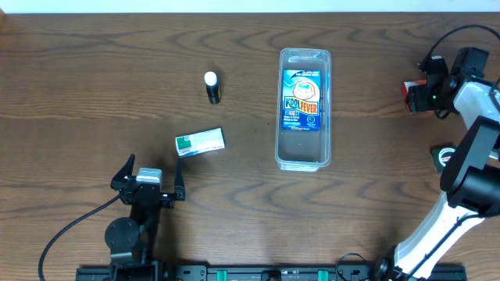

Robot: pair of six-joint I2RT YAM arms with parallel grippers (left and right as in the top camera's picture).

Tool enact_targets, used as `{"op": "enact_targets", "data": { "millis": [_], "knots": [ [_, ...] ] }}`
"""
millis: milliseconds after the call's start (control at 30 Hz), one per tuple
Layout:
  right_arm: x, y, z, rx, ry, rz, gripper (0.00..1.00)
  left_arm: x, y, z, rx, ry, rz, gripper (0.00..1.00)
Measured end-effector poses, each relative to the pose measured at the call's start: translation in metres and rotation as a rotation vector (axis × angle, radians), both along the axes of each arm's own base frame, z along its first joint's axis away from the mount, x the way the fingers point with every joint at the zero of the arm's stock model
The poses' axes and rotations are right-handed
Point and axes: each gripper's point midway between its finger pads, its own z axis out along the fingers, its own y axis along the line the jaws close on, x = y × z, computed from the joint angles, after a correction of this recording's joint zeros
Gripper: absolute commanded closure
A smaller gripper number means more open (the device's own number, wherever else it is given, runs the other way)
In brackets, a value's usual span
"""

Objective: Pack container
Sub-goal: 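Carry the red box into the container onto the blue box, release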

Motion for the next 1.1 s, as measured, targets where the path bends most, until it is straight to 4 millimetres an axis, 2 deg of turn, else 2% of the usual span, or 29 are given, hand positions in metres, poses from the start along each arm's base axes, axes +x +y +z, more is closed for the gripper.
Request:
{"op": "enact_targets", "data": {
  "millis": [167, 367, 467, 600, 767, 900, 1033, 1100],
  "knots": [
    [0.0, 0.001, 0.0, 0.026, -0.002, -0.039, 0.34, 0.0, 0.0, 0.0, 0.0, 0.0, 0.0, 0.02],
    [0.005, 0.016, 0.008, 0.128, -0.031, -0.076, 0.39, 0.0, 0.0, 0.0, 0.0, 0.0, 0.0, 0.02],
    [0.01, 0.027, 0.025, 0.172, -0.064, -0.099, 0.4, 0.0, 0.0, 0.0, 0.0, 0.0, 0.0, 0.02],
    [0.015, 0.05, 0.07, 0.21, -0.133, -0.108, 0.39, 0.0, 0.0, 0.0, 0.0, 0.0, 0.0, 0.02],
    [0.01, 0.094, 0.142, 0.256, -0.224, -0.094, 0.38, 0.0, 0.0, 0.0, 0.0, 0.0, 0.0, 0.02],
    [-0.001, 0.137, 0.185, 0.31, -0.269, -0.07, 0.38, 0.0, 0.0, 0.0, 0.0, 0.0, 0.0, 0.02],
    [-0.012, 0.189, 0.211, 0.375, -0.282, -0.027, 0.38, 0.0, 0.0, 0.0, 0.0, 0.0, 0.0, 0.02],
    [-0.016, 0.217, 0.216, 0.404, -0.276, 0.006, 0.38, 0.0, 0.0, 0.0, 0.0, 0.0, 0.0, 0.02]
  ]
}}
